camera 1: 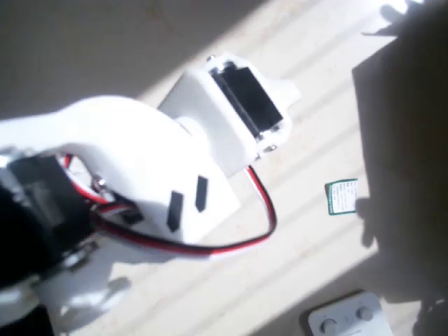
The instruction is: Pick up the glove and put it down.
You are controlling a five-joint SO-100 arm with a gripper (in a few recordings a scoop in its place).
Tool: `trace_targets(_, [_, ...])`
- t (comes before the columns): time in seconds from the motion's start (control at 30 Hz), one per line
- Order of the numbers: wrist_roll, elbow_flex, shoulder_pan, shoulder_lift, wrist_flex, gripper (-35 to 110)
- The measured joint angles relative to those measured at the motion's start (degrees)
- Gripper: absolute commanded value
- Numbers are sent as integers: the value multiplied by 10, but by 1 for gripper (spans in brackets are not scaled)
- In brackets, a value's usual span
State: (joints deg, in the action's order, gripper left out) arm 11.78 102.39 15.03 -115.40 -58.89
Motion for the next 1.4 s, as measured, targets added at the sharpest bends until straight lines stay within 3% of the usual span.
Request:
trace_targets(0.37, [-3,-356,98,353,0,1])
trace_targets(0.5, [-30,-444,117,451,-2,8])
trace_targets(0.83, [-56,-475,152,560,-2,39])
trace_targets(1.13, [-56,-489,160,652,0,41])
trace_targets(1.4, [-56,-635,160,765,0,41])
